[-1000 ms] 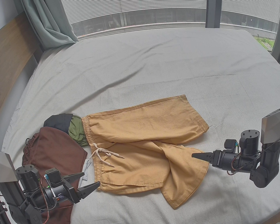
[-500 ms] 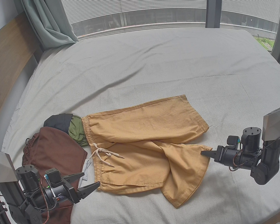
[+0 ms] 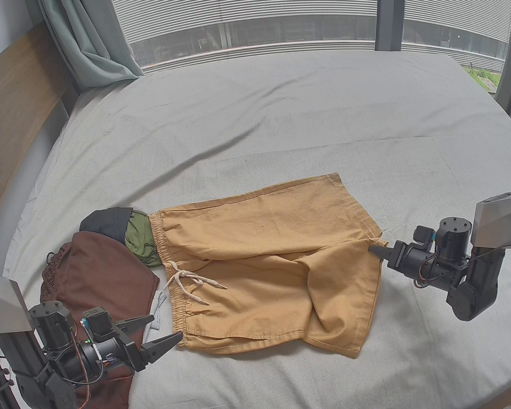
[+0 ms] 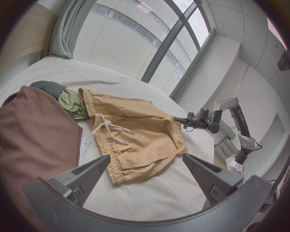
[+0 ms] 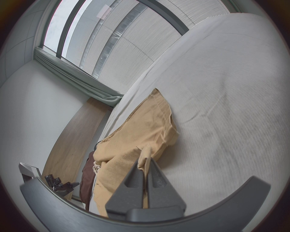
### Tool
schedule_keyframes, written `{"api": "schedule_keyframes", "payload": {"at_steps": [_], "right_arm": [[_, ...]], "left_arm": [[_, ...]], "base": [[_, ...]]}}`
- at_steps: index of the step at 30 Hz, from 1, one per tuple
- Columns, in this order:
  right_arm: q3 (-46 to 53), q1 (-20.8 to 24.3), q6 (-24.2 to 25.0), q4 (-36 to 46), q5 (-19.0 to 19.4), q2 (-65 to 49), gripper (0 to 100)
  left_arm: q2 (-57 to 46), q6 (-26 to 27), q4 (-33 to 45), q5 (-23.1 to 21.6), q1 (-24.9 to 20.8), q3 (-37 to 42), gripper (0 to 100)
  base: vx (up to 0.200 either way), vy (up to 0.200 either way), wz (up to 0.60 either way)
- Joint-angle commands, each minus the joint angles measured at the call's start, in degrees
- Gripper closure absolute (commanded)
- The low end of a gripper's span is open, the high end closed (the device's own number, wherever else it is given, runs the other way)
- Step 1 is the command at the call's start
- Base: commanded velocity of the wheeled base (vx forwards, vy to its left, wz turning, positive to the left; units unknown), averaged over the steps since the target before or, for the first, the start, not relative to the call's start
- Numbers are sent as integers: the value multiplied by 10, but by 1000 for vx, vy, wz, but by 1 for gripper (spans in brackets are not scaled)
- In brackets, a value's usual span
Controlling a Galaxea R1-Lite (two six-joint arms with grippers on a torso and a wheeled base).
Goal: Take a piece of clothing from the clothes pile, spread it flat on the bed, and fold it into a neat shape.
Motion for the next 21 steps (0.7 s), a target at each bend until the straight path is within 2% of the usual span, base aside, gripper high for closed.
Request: {"api": "schedule_keyframes", "payload": {"at_steps": [1,9,16,21], "right_arm": [[-46,-3,-2,-2,-12,35,100],[-75,1,-3,-2,-13,38,100],[-91,-1,-37,-2,-13,45,100],[-107,0,-39,-3,-13,52,100]], "left_arm": [[8,0,-1,0,-1,0,0],[10,0,0,0,-2,0,0],[14,0,0,0,-3,0,0],[13,0,0,0,-3,0,0]], "base": [[0,0,0],[0,0,0],[0,0,0],[0,0,0]]}}
